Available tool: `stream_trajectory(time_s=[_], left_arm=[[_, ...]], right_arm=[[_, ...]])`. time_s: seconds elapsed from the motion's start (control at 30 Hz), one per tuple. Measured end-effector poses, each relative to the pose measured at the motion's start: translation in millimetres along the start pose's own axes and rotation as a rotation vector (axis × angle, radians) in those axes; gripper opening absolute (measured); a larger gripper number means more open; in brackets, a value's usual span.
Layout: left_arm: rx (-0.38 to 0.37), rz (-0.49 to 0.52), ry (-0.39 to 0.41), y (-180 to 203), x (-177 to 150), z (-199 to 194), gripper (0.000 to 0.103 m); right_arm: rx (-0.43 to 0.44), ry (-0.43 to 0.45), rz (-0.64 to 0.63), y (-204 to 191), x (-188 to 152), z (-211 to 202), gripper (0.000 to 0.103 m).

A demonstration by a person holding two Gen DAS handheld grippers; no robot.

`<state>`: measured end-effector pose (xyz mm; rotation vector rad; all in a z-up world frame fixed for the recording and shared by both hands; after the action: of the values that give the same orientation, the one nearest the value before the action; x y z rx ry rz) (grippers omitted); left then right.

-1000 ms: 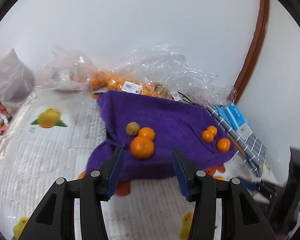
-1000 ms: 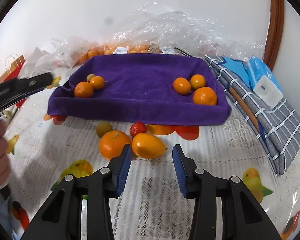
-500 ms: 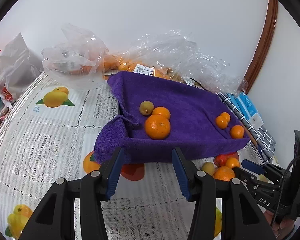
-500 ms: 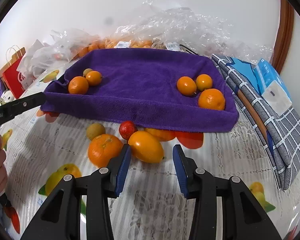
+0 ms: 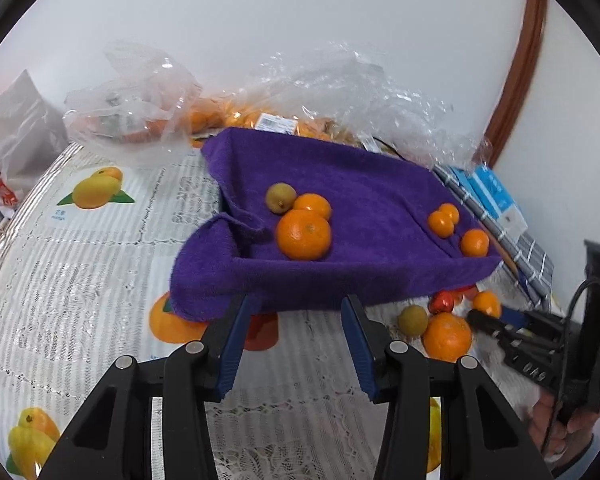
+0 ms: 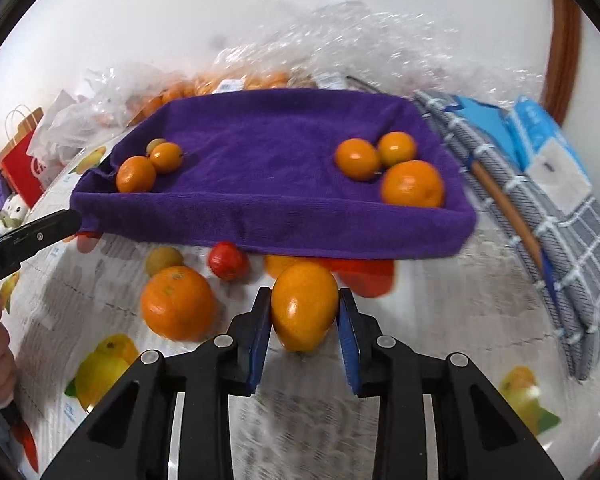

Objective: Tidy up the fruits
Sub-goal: 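Grasp an oval orange fruit with the right tool while the left tool grasps a green-yellow fruit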

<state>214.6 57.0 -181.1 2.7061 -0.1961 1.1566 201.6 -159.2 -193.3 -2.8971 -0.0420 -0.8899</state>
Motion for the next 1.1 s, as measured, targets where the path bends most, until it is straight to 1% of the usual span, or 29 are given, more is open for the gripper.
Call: stream_trajectory(time_s=[0.07, 0.17, 0.3, 0.37, 0.43, 0.47, 0.53, 0.6, 0.67, 0.77, 0.9, 0.97, 1.1], left_arm=[[-0.006, 0.017, -0.015, 4, -2, 3, 0.043], [-0.024, 0.036, -0.057, 10, -6, 11, 0.043], [-0.024, 0.058, -0.103, 16, -11, 19, 0.043], [-0.020, 0.061, -0.116, 16, -12, 21, 0.043], [-0.047, 0.053, -0.112, 16, -12, 19, 0.043], [-0.083, 0.044, -0.113, 17, -13, 19, 0.043], [-0.120, 0.048, -0.111, 21, -14, 18, 0.043], [-0.132, 0.069, -0.100, 30, -12, 17, 0.039], [-0.157, 0.087, -0.096, 42, -9, 16, 0.039], [-0.153, 0.107, -0.120, 57, -6, 23, 0.039], [-0.123, 0.150, -0.144, 72, -10, 34, 0.039], [-0.108, 0.168, -0.137, 76, -9, 34, 0.039], [-0.107, 0.168, -0.140, 83, -6, 39, 0.039]], right_arm=[[-0.028, 0.008, 0.014, 13, -3, -6, 0.032], [-0.049, -0.022, 0.043, 29, -8, -6, 0.032], [-0.005, -0.025, 0.111, 43, -11, -8, 0.032], [-0.001, -0.020, 0.118, 43, -12, -8, 0.032], [-0.005, -0.010, 0.111, 41, -14, -9, 0.032], [-0.005, -0.001, 0.105, 39, -13, -10, 0.032], [-0.010, 0.039, 0.096, 36, -13, -15, 0.032], [-0.011, 0.069, 0.091, 36, -14, -22, 0.032], [0.013, 0.080, 0.101, 37, -13, -25, 0.032], [0.023, 0.076, 0.144, 45, -11, -23, 0.032], [0.042, 0.081, 0.182, 54, -12, -26, 0.032], [0.037, 0.080, 0.187, 54, -12, -26, 0.032], [0.007, 0.077, 0.177, 52, -12, -24, 0.032]])
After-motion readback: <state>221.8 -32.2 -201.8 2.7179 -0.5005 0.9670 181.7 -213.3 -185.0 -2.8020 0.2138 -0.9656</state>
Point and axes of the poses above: each gripper's, at about its wrist camera, not at the fingertips, and z roughly the way its jaws point, y to its right, x to its top, the point moved 4 cm from there along z, roughly the way its jaws point, and after that the axes turned 9 degrees about z, right-handed, at the moved point
